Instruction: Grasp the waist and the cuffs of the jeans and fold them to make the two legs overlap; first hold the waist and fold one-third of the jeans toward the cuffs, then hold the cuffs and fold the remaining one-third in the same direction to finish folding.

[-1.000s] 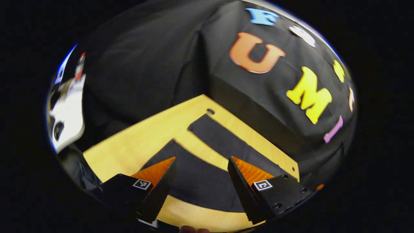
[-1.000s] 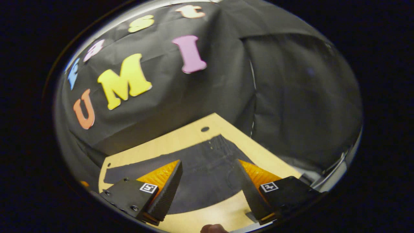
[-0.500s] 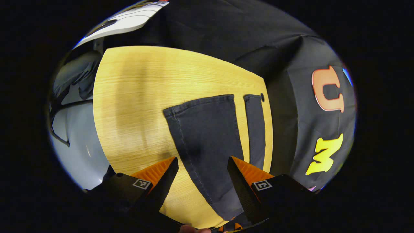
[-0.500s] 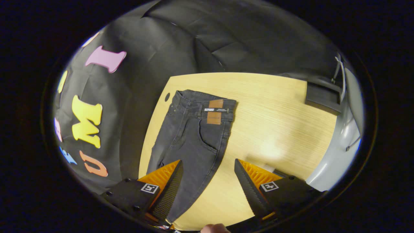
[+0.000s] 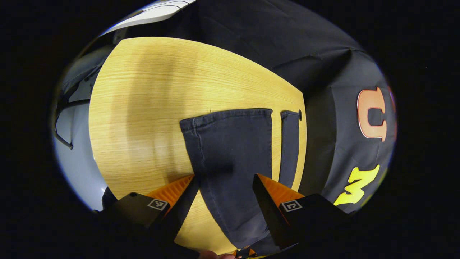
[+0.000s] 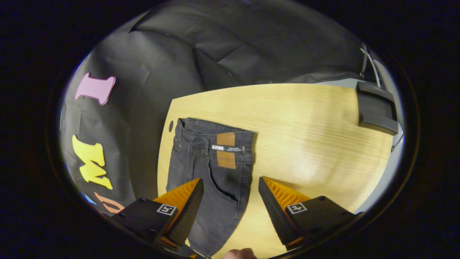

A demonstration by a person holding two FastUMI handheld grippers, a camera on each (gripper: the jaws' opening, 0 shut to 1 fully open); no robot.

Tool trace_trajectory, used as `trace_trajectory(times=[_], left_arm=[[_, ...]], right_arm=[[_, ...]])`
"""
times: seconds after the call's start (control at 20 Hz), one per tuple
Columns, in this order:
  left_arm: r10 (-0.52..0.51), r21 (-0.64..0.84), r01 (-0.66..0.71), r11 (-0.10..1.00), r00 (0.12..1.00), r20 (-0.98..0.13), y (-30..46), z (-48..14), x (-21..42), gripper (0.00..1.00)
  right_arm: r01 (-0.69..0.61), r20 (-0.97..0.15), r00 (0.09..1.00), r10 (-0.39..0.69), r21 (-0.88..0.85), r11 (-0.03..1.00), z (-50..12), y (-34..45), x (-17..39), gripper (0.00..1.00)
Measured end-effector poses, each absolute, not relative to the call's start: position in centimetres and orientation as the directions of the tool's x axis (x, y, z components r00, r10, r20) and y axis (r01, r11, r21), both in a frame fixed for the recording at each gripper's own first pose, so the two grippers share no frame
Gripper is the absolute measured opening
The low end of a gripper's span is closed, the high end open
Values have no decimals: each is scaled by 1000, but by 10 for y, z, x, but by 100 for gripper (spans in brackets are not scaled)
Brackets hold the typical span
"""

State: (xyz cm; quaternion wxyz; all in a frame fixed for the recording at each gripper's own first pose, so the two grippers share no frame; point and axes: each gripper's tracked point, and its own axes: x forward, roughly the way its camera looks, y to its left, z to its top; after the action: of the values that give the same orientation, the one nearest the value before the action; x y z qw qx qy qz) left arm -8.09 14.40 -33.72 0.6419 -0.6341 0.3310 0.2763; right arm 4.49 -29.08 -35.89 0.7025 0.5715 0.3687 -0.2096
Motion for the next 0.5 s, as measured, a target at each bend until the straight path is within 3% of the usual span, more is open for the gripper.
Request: trace_trajectory(times=[0.4, 0.5], left_arm=[[-79, -670, -740, 52, 666, -742, 147, -337, -52, 98], [-97, -661, -747, 64, 655, -750, 141, -344, -42, 94]], right_arm=[[694, -735, 660, 155, 676, 249, -364, -294, 70, 92], [717, -761, 632, 149, 647, 261, -372, -297, 69, 92]])
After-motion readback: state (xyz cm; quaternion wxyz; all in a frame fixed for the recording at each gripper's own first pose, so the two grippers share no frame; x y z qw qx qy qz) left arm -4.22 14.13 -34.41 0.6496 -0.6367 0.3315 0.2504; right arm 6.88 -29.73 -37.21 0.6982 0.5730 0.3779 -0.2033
